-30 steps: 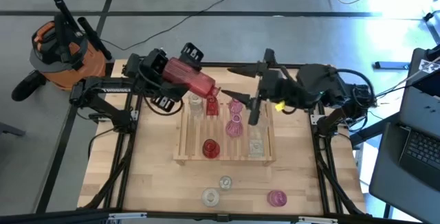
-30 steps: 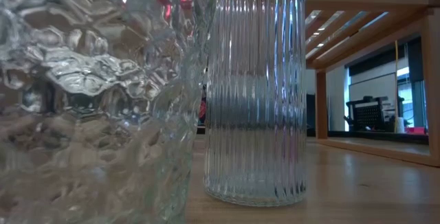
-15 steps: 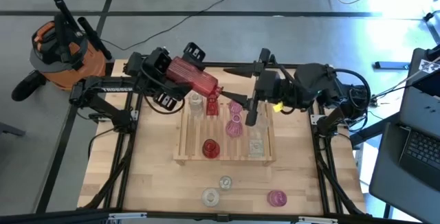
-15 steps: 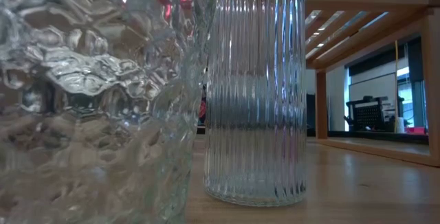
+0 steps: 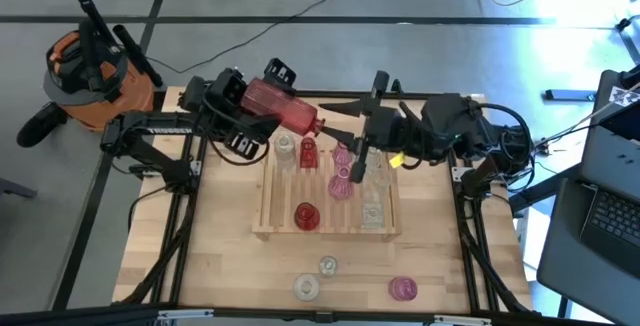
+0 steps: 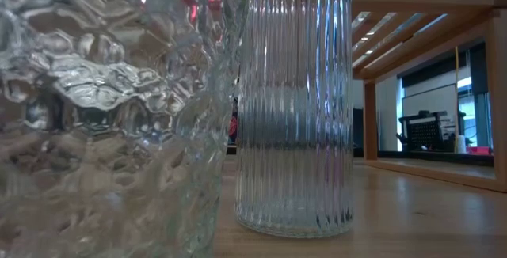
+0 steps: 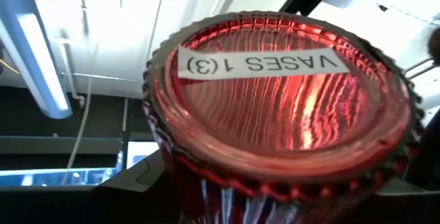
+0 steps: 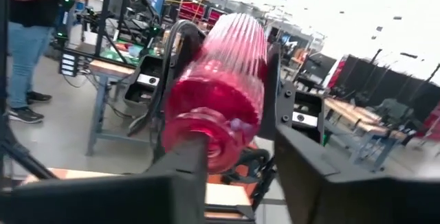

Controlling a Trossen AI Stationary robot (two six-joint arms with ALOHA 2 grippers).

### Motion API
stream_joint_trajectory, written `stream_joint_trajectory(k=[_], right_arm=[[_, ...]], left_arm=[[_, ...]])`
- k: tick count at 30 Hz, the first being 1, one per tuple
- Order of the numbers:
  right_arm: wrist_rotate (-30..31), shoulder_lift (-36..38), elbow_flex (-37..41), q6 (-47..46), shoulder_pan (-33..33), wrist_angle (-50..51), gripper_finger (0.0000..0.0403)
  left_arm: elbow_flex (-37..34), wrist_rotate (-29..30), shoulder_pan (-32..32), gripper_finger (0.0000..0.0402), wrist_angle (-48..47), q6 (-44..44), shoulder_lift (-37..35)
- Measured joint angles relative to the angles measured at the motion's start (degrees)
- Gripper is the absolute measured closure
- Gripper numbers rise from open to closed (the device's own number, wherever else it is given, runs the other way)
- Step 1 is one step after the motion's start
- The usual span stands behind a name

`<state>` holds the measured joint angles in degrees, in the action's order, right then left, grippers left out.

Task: Sort vases onto shelf
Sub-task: Put the red vase on the shelf aligned with the other red vase

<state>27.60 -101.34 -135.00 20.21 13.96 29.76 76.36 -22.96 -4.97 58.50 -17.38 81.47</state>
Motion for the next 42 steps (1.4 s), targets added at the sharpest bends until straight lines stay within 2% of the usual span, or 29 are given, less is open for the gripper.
stream_joint_trajectory(k=[4, 6, 9, 17, 25, 33, 42], right_arm=[[0.5, -0.1, 0.0, 3.9, 0.0, -0.6, 0.0378], [0.8, -0.1, 0.1, 5.4, 0.0, -1.2, 0.0394], [0.9, -0.1, 0.1, 5.6, 0.0, -1.7, 0.0386], [0.6, -0.1, 0.1, 7.1, 0.0, -1.8, 0.04], [1.2, -0.2, 0.1, 7.8, -0.2, -1.2, 0.0402], [0.7, 0.1, 0.1, 8.3, -0.1, -0.2, 0.0402], [6.9, 2.2, 0.1, 10.0, 1.9, 3.8, 0.0403]], left_arm=[[0.0, 0.9, 0.3, 0.0171, 0.0, 0.4, 0.0], [0.1, 1.0, 0.3, 0.0171, 0.0, 0.4, 0.0], [0.1, 1.5, 0.3, 0.0171, 0.0, 0.3, 0.0], [0.1, 3.3, 0.4, 0.0171, -0.4, -0.5, 0.0], [0.0, 7.0, 0.4, 0.0122, -1.6, -3.5, 0.2], [0.0, 8.2, -1.0, 0.0131, -1.2, -3.3, 0.1], [0.0, 8.5, -4.3, 0.0132, 0.0, -4.4, -0.9]])
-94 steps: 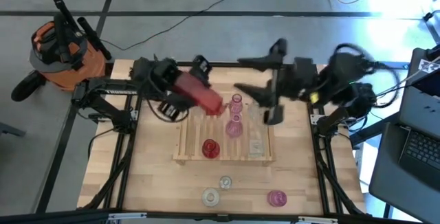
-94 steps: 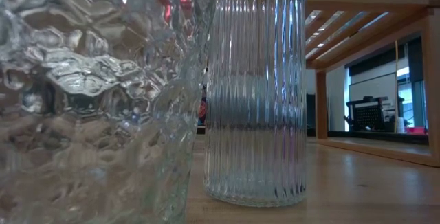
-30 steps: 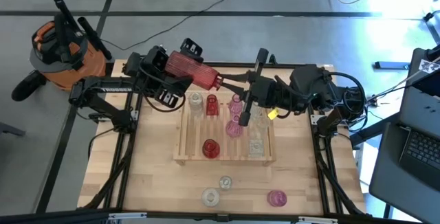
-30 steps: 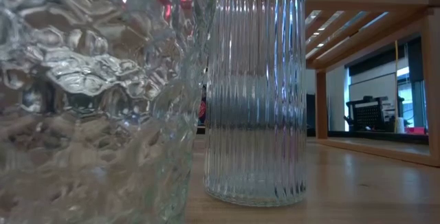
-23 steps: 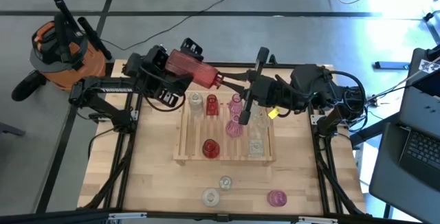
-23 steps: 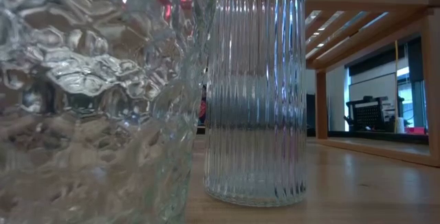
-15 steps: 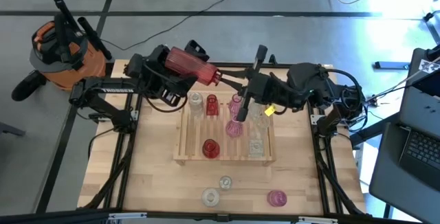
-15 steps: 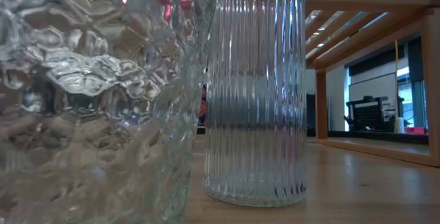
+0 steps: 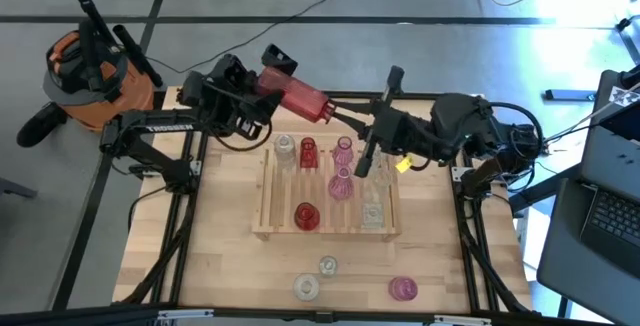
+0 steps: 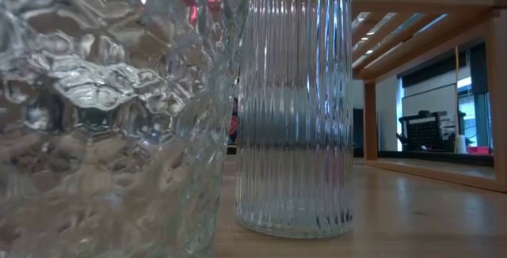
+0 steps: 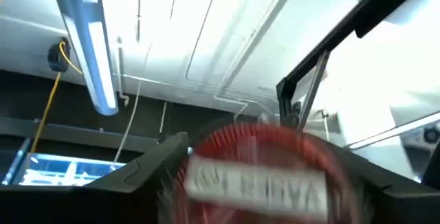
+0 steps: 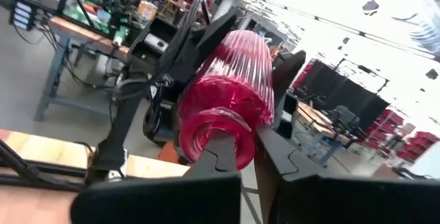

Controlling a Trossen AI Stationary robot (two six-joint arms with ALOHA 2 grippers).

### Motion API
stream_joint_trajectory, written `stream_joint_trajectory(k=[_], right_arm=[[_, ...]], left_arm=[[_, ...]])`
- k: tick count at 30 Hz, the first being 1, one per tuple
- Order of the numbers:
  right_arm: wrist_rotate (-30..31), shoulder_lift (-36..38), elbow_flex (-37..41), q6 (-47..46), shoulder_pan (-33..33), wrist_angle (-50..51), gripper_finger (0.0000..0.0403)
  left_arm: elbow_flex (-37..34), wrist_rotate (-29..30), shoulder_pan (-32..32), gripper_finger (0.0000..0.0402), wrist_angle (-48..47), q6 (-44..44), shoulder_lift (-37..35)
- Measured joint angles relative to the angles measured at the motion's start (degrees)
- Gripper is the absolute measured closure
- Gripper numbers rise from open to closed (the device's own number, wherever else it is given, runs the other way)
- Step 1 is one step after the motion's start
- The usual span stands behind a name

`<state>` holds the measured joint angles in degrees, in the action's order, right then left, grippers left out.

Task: Sort vases onto shelf
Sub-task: Put the red vase on the shelf aligned with the other red vase

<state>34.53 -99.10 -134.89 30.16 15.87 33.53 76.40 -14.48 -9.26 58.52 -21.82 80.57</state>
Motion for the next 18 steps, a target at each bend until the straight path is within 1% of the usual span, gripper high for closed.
stream_joint_trajectory(k=[2, 5, 10, 13, 15, 18], right_arm=[[0.9, 0.6, 0.0, 0.2, 0.5, 0.9, 0.0403], [2.4, 1.5, 0.0, 1.6, 0.8, 0.8, 0.0403], [2.3, 3.2, 0.0, 1.9, 0.8, 1.6, 0.0403], [0.2, 4.3, 0.0, 1.3, 0.8, 5.2, 0.0403], [-2.5, 5.3, 0.0, -0.3, 0.7, 8.8, 0.0403], [-7.5, 7.1, 0.0, -3.1, 0.6, 14.0, 0.0403]], left_arm=[[0.0, -0.2, -0.7, 0.0132, -0.1, -2.6, -0.3], [0.0, -2.6, -2.2, 0.0132, -1.9, -7.5, -1.0], [0.0, -5.5, -3.3, 0.0132, -6.2, -10.1, -1.3], [0.0, -6.8, -3.5, 0.0131, -7.1, -10.6, -1.3], [0.0, -9.5, -4.3, 0.0131, -8.7, -10.6, -1.6], [0.0, -13.4, -6.6, 0.0131, -16.2, -10.6, -3.7]])
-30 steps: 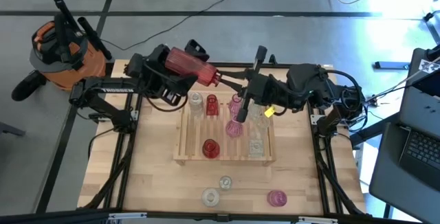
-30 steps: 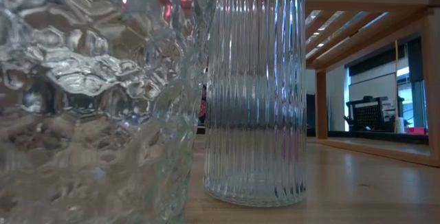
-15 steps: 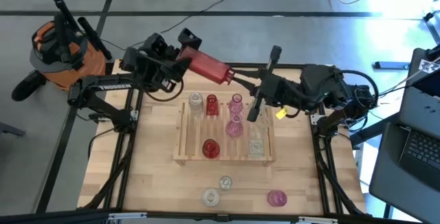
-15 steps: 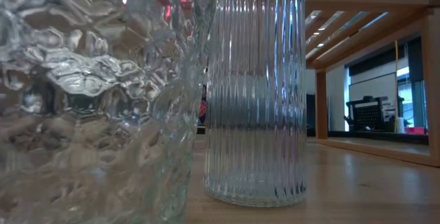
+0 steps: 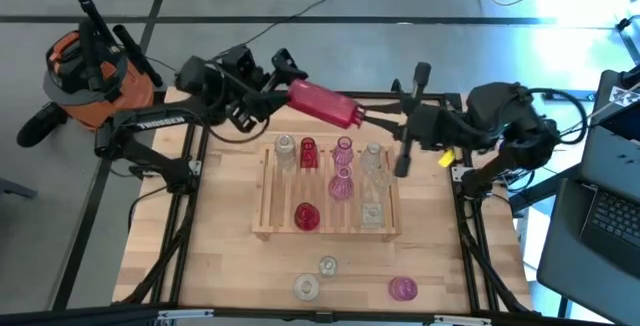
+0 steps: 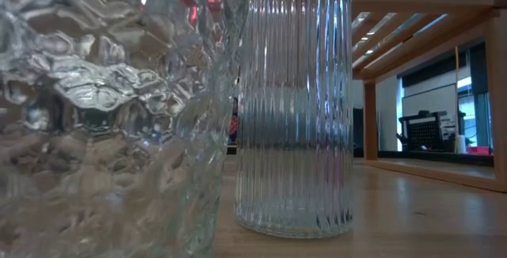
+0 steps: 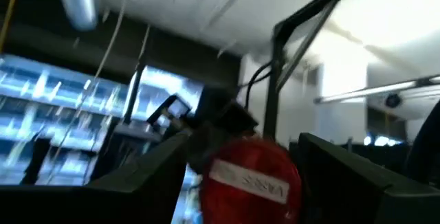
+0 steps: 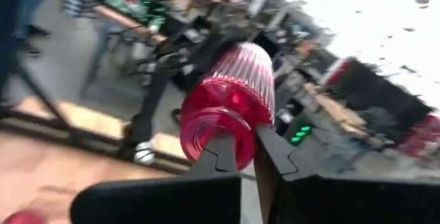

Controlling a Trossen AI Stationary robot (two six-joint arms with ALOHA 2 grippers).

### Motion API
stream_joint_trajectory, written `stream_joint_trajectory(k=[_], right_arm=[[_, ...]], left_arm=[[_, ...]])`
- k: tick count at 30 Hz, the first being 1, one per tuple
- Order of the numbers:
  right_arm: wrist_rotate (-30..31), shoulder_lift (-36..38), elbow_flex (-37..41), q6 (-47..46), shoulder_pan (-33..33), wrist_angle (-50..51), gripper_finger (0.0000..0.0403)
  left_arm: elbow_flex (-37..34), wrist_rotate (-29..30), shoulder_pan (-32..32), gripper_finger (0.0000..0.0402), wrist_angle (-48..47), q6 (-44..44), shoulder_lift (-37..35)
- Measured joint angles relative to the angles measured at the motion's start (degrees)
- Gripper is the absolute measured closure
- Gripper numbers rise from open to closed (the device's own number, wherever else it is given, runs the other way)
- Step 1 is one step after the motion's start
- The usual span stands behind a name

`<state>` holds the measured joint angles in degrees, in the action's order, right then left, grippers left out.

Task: Sort vases onto shelf
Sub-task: Put the red vase on the shelf aligned with the other red vase

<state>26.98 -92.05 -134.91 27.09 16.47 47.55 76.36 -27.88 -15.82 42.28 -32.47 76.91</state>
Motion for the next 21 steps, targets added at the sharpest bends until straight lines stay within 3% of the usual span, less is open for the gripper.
stream_joint_trajectory(k=[7, 13, 21], right_arm=[[-6.4, 2.9, 0.0, -4.4, -0.7, 13.2, 0.0403], [-19.3, 1.2, -0.1, -7.0, -7.1, 20.0, 0.0403], [-34.9, -4.6, 0.0, -7.3, -15.9, 21.7, 0.0403]], left_arm=[[0.0, -3.1, -3.8, 0.0131, -28.3, 6.5, -7.7], [0.0, -2.6, -1.1, 0.0131, -46.3, 10.9, -9.5], [0.0, 7.5, 7.6, 0.0131, -58.5, 19.4, -7.1]])
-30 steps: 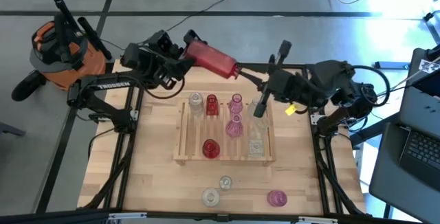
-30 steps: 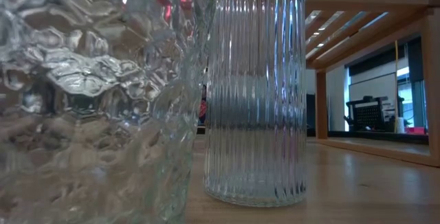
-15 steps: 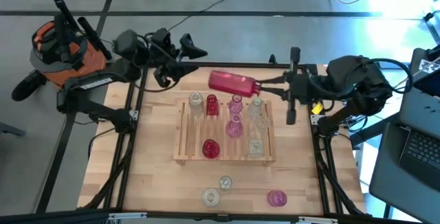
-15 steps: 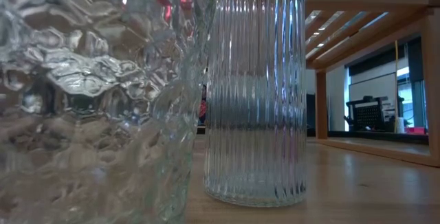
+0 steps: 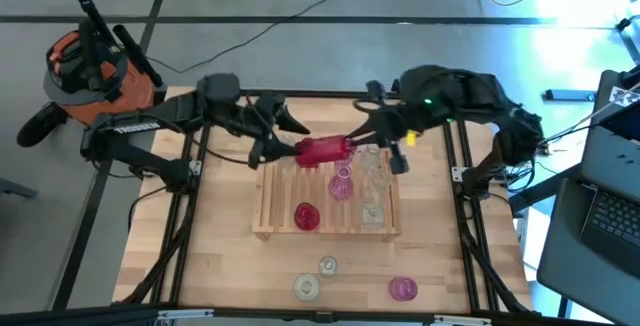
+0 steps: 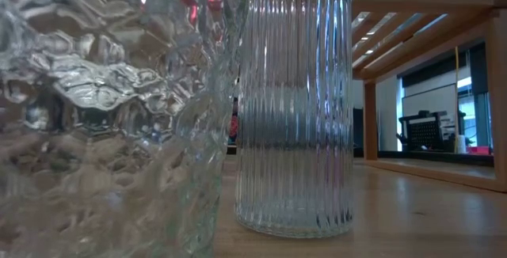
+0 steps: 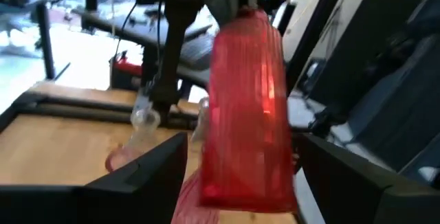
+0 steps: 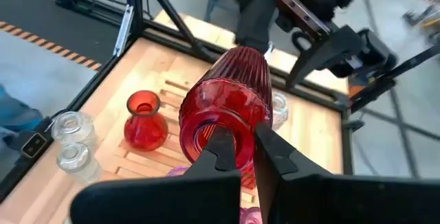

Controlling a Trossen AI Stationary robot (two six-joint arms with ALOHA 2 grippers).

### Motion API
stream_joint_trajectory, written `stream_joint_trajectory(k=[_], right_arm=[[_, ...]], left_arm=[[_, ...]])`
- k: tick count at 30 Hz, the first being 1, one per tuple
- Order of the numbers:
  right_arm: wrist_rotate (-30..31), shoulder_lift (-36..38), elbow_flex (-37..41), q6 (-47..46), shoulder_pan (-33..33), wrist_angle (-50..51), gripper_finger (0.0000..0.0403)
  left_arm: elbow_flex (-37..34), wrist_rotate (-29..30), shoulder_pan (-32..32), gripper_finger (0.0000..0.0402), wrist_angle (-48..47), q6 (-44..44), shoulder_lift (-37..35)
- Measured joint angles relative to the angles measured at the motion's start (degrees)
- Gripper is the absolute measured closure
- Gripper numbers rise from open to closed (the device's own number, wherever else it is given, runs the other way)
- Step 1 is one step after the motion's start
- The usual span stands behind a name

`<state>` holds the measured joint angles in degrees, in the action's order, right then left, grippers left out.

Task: Sort vases onto shelf
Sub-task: Put the red vase on the shelf aligned with the other red vase

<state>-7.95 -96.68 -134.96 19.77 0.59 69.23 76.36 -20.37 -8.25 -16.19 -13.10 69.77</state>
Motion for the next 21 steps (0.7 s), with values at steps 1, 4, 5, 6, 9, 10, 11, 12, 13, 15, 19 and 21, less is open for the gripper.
stream_joint_trajectory(k=[1, 4, 5, 6, 9, 10, 11, 12, 13, 15, 19, 21], right_arm=[[-0.9, -0.6, 0.0, 0.0, -0.7, 0.0, 0.0403], [-3.2, -1.8, 0.0, -0.1, -2.6, -0.1, 0.0403], [-3.9, -2.1, 0.0, -0.1, -3.0, -0.1, 0.0403], [-4.9, -2.3, 0.0, -0.1, -3.5, -0.1, 0.0403], [-8.5, -3.2, 0.0, -0.1, -4.5, -0.3, 0.0403], [-8.7, -3.6, 0.0, -0.1, -4.5, -0.4, 0.0403], [-8.9, -3.8, 0.0, -0.1, -4.5, -0.4, 0.0403], [-9.3, -4.0, 0.0, -0.1, -4.5, -0.4, 0.0403], [-9.7, -4.4, 0.0, -0.1, -4.5, -0.9, 0.0403], [-10.9, -4.9, 0.0, -0.2, -4.4, -3.0, 0.0403], [-11.9, -5.7, 0.0, -0.5, -4.4, -4.6, 0.0403], [-12.2, -5.6, -0.1, -0.8, -4.4, -4.7, 0.0403]], left_arm=[[0.0, 1.3, 0.8, 0.0131, -0.9, 0.3, 0.0], [0.0, 5.5, 2.9, 0.0131, -3.0, 1.8, 0.0], [0.0, 6.8, 3.5, 0.0131, -3.8, 2.2, 0.0], [0.0, 7.8, 4.0, 0.0131, -4.5, 2.5, 0.0], [0.0, 8.8, 5.1, 0.0131, -6.0, 2.8, 0.2], [0.0, 8.9, 5.5, 0.0131, -5.9, 2.8, 0.6], [0.1, 9.0, 5.9, 0.0131, -5.9, 2.8, 1.0], [0.1, 9.0, 6.2, 0.0131, -6.0, 2.8, 1.5], [0.1, 9.2, 6.5, 0.0131, -6.0, 2.7, 2.3], [0.4, 8.9, 7.2, 0.0131, -6.2, 2.5, 3.9], [3.8, 7.4, 8.8, 0.0131, -9.7, 1.7, 8.9], [6.5, 6.5, 9.1, 0.0131, -10.6, 1.7, 11.4]])
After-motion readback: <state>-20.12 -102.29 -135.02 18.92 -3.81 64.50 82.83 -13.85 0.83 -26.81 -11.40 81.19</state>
